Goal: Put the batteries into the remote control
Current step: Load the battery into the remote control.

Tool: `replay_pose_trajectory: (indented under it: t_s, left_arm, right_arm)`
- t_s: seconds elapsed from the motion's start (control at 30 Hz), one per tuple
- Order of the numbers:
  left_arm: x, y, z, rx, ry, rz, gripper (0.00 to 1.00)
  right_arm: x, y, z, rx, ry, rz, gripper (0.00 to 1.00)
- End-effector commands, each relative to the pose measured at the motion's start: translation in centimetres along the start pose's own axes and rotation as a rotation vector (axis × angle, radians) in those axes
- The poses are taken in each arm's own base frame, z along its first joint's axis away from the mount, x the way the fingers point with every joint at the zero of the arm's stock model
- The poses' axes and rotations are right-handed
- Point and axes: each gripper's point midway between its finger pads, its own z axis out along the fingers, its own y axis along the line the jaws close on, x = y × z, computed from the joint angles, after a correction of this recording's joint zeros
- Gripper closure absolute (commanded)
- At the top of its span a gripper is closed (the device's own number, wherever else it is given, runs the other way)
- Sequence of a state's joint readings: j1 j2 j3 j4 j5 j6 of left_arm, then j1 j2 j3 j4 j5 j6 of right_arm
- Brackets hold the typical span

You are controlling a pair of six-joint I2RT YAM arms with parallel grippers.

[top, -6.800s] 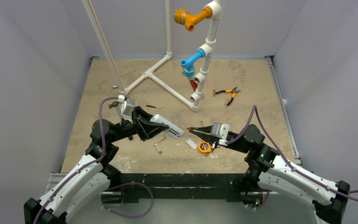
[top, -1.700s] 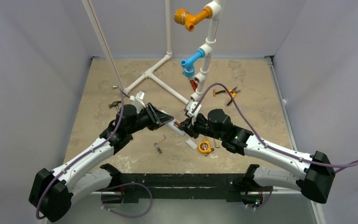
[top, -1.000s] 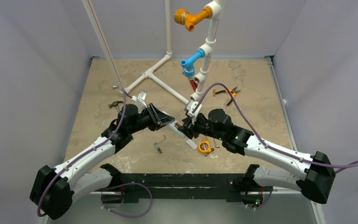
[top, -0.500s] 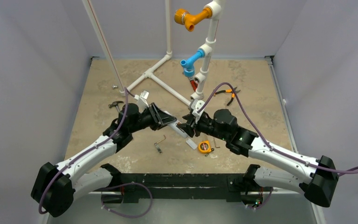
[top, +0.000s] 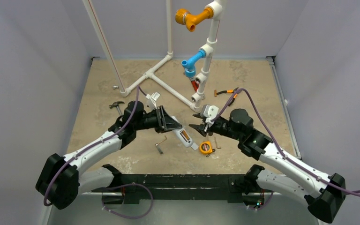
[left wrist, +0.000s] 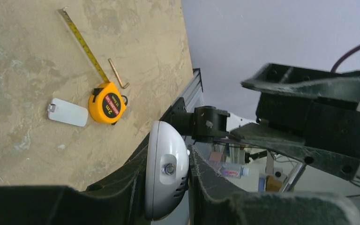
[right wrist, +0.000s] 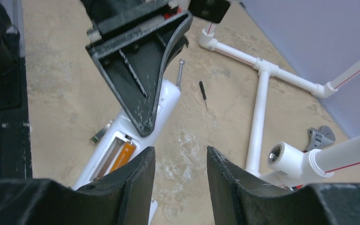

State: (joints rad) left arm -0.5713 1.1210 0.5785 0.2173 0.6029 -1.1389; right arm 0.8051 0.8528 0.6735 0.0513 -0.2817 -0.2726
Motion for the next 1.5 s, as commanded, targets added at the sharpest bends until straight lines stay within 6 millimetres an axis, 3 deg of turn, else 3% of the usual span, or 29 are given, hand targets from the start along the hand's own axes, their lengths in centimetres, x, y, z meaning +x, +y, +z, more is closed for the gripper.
replay_pose_trajectory:
  t_s: [0.0,0.17,0.4,0.67,1.3,1.47]
  left_arm:
    - [0.3,-3.8,-0.8,0.117,0.075,0.160,1.00]
    - [1.9,-3.2,-1.3,0.112,0.181,0.219,1.00]
    - [2.8,-2.2,-1.6,0.083,0.230,0.243,1.00]
    - [3.5,-2.1,-1.8,0.091,0.289,0.236,1.00]
    - [3.9,-2.7,-1.9,0.128,0.322,0.223,1.00]
    - [3.7,-3.1,-1.8,0.149,0.311,0.244,1.00]
  right_arm:
    - [1.8,2.2,-0.1,-0.186,0.047,-0.056,0.51]
    - [2.1,3.8,-0.5,-0.270,0.017,-0.090,0.49]
    - [0.1,4.5,-1.9,-0.274,-0.158,-0.249,0.52]
    - [-0.6,8.4,-2.3,-0.518,-0.264,-0.312,0.57]
    - [-0.7,8.8,-0.3,-0.568,-0.320,-0.288,0.64]
    - [-0.5,9.6,-0.5,-0.627,-0.317,-0.269,0.72]
